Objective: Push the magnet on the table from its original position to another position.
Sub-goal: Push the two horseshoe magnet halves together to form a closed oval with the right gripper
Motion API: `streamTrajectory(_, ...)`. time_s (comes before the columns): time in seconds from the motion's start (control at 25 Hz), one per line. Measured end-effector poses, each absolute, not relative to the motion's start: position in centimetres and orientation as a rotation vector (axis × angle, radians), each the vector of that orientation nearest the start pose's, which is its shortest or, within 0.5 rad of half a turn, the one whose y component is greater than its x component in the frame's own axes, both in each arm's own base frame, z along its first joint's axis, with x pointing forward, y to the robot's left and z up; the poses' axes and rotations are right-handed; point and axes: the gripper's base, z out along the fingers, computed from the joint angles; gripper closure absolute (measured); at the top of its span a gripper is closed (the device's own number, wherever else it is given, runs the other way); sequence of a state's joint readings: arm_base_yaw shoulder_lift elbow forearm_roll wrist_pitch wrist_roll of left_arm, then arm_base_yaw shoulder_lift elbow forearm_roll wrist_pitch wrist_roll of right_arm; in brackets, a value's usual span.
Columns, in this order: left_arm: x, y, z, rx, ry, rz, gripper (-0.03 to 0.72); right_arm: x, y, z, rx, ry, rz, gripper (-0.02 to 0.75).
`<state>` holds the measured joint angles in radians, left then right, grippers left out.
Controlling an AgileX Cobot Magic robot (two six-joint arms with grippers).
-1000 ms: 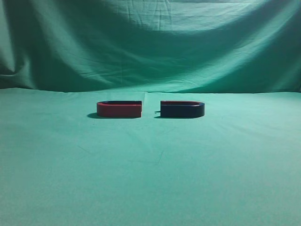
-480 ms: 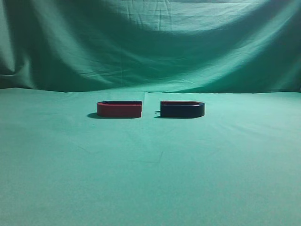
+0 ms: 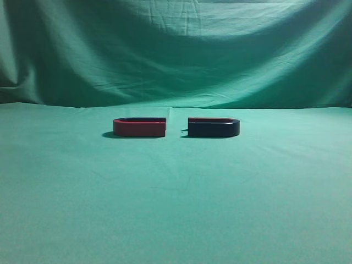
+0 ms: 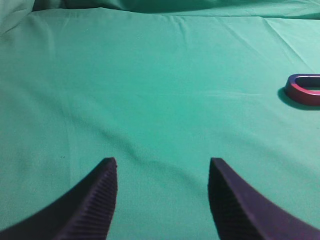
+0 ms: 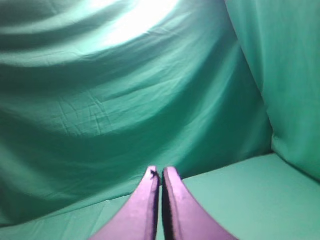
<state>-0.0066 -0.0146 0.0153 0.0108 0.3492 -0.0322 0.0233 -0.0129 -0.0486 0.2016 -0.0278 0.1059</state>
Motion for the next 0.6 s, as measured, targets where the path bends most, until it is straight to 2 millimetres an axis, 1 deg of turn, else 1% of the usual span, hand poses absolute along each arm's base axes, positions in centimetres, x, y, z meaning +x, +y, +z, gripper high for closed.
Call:
streamTrajectory(0.12, 5.3, 0.0, 17.7, -0.017, 1.833, -0.017, 0.316, 5.2, 0.3, 26.3, 0.147, 1.442, 0.229, 0.738)
streamTrajectory(0.2, 5.3, 0.0, 17.7, -0.017, 1.833, -0.017, 0.316, 6.0, 0.5, 27.6, 0.114, 1.553, 0.207, 0.738)
streamTrajectory(0.32, 5.3, 0.0, 17.7, -0.017, 1.833, -0.017, 0.316, 8.0, 0.8, 29.3, 0.092, 1.751, 0.206, 0.738)
streamTrajectory(0.52, 5.3, 0.0, 17.7, -0.017, 1.833, -0.017, 0.316, 12.5, 1.2, 30.5, 0.066, 2.075, 0.211, 0.738)
streamTrajectory(0.6, 5.3, 0.0, 17.7, -0.017, 1.833, -0.017, 0.316, 13.9, 1.4, 30.6, 0.059, 2.201, 0.222, 0.738)
